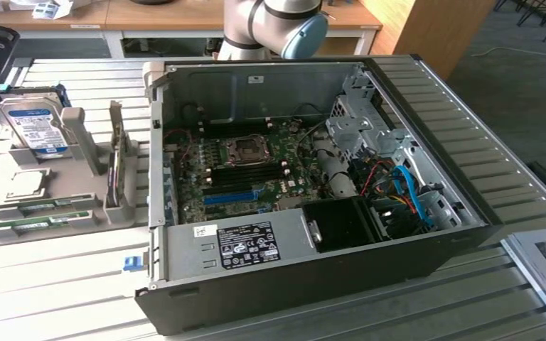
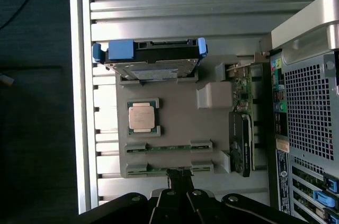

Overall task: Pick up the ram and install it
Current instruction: 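Reach for the ram, then pick up the ram and move it above insertion slot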

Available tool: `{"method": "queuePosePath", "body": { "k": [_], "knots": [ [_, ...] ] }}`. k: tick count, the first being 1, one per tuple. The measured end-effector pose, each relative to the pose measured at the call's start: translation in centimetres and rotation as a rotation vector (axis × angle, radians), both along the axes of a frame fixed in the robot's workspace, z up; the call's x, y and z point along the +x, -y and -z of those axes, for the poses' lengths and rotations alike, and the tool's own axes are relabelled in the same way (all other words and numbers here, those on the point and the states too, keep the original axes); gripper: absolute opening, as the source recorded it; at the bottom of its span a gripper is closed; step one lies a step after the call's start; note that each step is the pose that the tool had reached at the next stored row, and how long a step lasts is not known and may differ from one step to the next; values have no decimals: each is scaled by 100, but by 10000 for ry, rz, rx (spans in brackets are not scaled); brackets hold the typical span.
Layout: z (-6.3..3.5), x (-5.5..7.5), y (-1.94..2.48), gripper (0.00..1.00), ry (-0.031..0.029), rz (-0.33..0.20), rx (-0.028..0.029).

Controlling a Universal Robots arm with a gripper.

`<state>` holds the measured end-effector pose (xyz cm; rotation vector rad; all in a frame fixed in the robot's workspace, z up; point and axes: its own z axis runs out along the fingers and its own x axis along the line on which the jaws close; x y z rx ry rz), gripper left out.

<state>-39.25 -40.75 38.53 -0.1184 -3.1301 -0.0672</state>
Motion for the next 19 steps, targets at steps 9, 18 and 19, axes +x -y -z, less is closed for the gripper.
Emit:
{"method": "queuePosePath", "body": {
  "k": [9, 18, 19],
  "knots": [
    [0, 0, 53, 10, 0, 2, 1],
    [0, 0, 54, 10, 0, 0, 0],
    [0, 0, 54, 10, 0, 0, 0]
  ]
}}
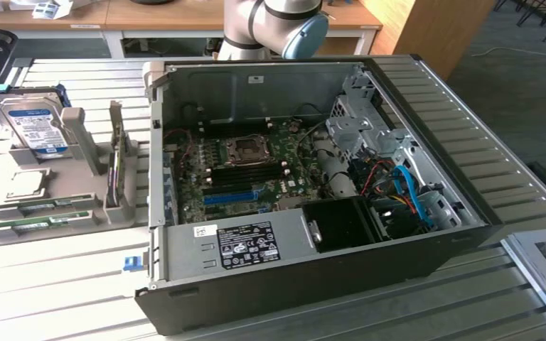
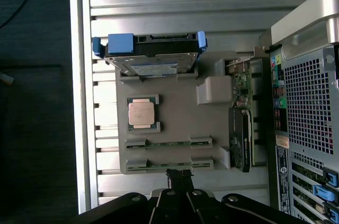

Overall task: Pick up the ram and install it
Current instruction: 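Pick up the ram and move it above insertion slot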

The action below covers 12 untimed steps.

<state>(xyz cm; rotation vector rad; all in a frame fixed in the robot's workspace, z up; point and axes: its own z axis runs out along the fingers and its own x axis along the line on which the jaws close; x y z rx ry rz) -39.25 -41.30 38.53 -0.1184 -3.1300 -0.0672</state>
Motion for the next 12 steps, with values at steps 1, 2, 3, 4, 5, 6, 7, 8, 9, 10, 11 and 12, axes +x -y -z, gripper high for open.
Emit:
{"method": "queuePosePath", "body": {
  "k": [1, 2, 3, 4, 5, 6, 7, 8, 9, 10, 11, 12],
  "knots": [
    [0, 0, 0, 10, 0, 0, 0],
    [0, 0, 0, 10, 0, 0, 0],
    [0, 0, 0, 10, -1, 0, 0],
    [0, 0, 0, 10, 0, 0, 1],
    [0, 0, 0, 10, 0, 0, 0],
    [0, 0, 0, 10, 0, -4, 0],
    [0, 0, 0, 10, 0, -11, 0],
    [0, 0, 0, 10, 0, -25, 0],
    [0, 0, 0, 10, 0, -50, 0],
    [0, 0, 0, 10, 0, -90, 0],
    [0, 0, 0, 10, 0, -124, 0],
    [0, 0, 0, 10, 1, -171, 0]
  ]
}}
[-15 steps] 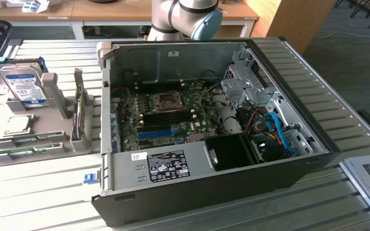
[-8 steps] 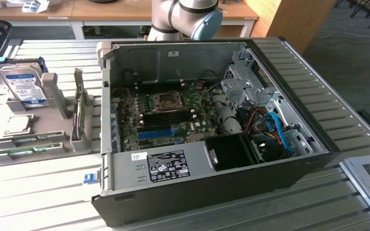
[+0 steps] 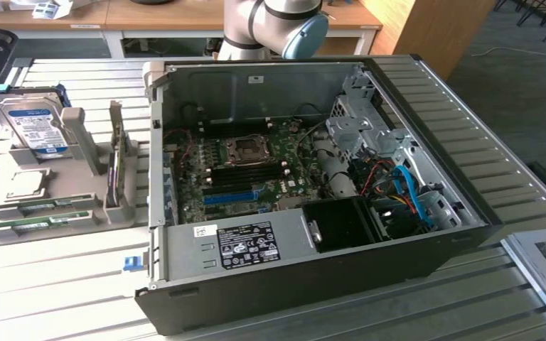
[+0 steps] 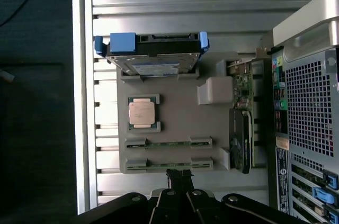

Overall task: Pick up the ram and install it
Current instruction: 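Pick up the ram and move it above insertion slot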

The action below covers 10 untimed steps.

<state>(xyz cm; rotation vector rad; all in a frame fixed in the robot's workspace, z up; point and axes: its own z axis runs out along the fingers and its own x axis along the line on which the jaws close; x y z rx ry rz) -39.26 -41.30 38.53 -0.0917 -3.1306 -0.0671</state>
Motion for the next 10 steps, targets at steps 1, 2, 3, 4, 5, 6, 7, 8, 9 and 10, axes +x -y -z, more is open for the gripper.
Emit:
{"method": "queuePosePath", "body": {
  "k": [1, 2, 3, 4, 5, 6, 7, 8, 9, 10],
  "knots": [
    [0, 0, 0, 10, 0, -48, 0],
    [0, 0, 0, 10, 0, -108, 0],
    [0, 0, 0, 10, -1, -180, 0],
    [0, 0, 0, 10, -1, -277, 0],
    [1, 0, 0, 10, -1, -368, 0],
    [1, 0, 0, 10, 0, -468, 0],
    [1, 0, 0, 10, -1, -574, 0],
    [1, 0, 0, 10, -1, -681, -1],
    [2, 0, 0, 10, -1, -787, 0],
    [2, 0, 0, 10, 0, -892, 0]
  ]
}}
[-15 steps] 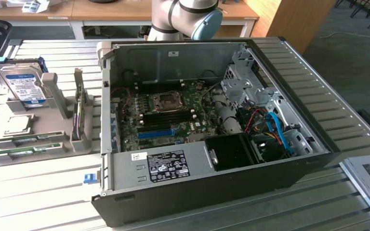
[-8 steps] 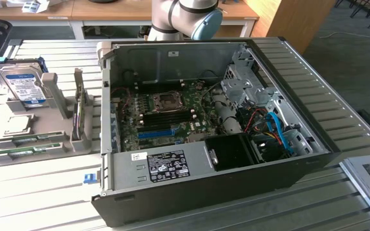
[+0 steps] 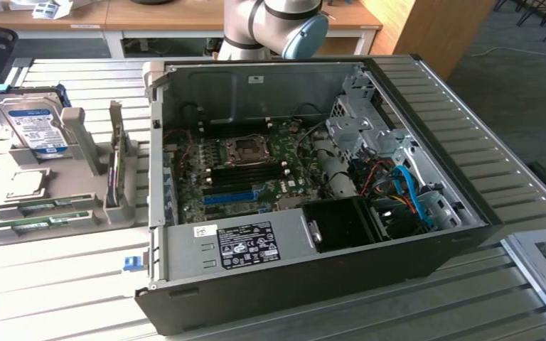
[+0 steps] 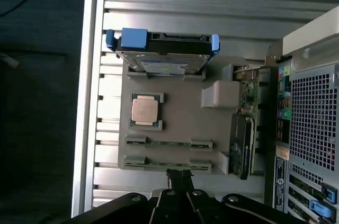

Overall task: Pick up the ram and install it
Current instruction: 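Pick up the ram and move it above insertion slot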

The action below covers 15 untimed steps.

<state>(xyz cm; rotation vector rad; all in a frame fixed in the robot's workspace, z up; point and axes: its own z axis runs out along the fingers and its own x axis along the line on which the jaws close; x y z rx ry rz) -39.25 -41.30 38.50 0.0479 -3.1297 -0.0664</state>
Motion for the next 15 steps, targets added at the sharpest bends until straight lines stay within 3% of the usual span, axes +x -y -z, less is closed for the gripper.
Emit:
{"method": "queuePosePath", "body": {
  "k": [15],
  "knots": [
    [13, 0, 0, 10, -1, -1571, 0]
  ]
}}
